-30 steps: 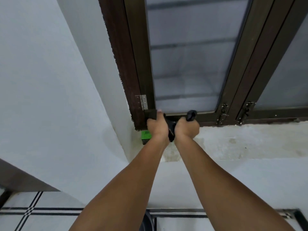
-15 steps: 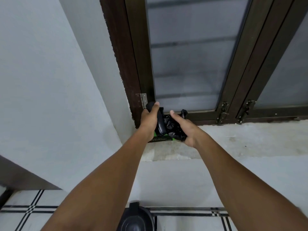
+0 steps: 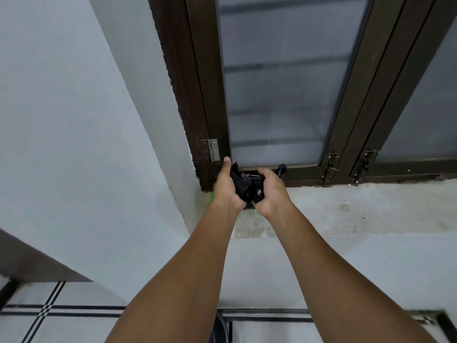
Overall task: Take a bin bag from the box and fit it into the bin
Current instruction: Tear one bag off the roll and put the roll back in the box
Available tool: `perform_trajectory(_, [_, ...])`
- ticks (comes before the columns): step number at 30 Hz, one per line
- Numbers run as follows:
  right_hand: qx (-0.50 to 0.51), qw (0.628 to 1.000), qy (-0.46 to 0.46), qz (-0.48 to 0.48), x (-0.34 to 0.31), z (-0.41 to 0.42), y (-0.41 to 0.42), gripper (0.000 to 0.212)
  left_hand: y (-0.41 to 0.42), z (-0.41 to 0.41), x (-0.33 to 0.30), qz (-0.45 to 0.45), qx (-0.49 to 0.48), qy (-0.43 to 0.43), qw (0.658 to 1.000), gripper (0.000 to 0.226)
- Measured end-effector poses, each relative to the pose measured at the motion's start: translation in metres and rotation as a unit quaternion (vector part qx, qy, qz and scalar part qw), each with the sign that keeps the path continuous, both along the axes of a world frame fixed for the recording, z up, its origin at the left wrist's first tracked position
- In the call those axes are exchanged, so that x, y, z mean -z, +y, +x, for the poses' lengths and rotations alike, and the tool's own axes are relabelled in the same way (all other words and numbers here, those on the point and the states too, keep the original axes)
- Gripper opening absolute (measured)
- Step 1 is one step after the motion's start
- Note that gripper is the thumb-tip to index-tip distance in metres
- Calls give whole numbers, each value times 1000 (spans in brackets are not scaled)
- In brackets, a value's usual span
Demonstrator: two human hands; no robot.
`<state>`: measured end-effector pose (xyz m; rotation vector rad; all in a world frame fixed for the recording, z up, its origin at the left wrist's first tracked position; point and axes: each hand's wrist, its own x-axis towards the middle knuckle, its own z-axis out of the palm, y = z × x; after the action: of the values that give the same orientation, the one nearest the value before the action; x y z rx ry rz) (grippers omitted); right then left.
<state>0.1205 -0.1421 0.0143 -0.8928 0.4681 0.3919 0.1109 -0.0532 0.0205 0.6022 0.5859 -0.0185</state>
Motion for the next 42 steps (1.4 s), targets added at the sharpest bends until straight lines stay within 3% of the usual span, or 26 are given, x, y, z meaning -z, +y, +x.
perform_trajectory(4, [18,998,7,60,0,-5,1,36,-1,-2,0,-38,24,-1,999,64])
perform_trajectory(6, [-14,999,7,42,-3,-7,-3,29,5,-3,0,-19,41,4,999,63])
perform_trajectory(8, [-90,989,-31,-112,-7,-7,-10,27,14,-3,2,12,57,8,998,66])
perform_trajectory(10, [-218,925,-98,-296,-8,-7,-20,42,24,-1,7,42,62,17,997,70])
perform_trajectory(12, [-316,887,-97,-324,-13,-7,-27,58,27,0,7,65,69,18,995,69])
perform_trajectory(14, [-339,896,-84,-275,-19,-8,-29,58,27,-1,5,61,69,9,996,69])
perform_trajectory(16, [-311,922,-87,-214,-23,-7,-26,44,25,-3,1,54,74,2,996,70])
perform_trajectory(18, [-249,959,-67,-113,-24,-8,-20,28,20,-6,-6,33,74,-4,997,70])
perform_trajectory(20, [-167,985,-29,27,-22,-8,-13,30,16,-8,-10,0,59,-18,998,71])
perform_trajectory(23, [-84,985,-7,153,-14,-5,-7,37,10,-12,-14,-31,49,-41,997,69])
perform_trajectory(29, [-39,976,-29,212,-5,-12,-5,44,5,-11,-13,-33,23,-20,999,75])
perform_trajectory(34, [79,947,-11,311,-12,1,-25,45,26,-12,14,-15,-78,14,997,39])
perform_trajectory(36, [94,978,-28,184,-21,13,-38,32,29,-17,21,26,-62,35,997,46])
perform_trajectory(38, [29,995,-59,-72,-19,24,-41,33,25,-13,30,89,-21,60,994,82])
perform_trajectory(40, [-79,959,-64,-265,-11,30,-42,63,20,-6,33,144,6,79,986,98])
perform_trajectory(42, [-147,926,-65,-343,-4,29,-47,79,19,-6,16,200,19,71,977,87])
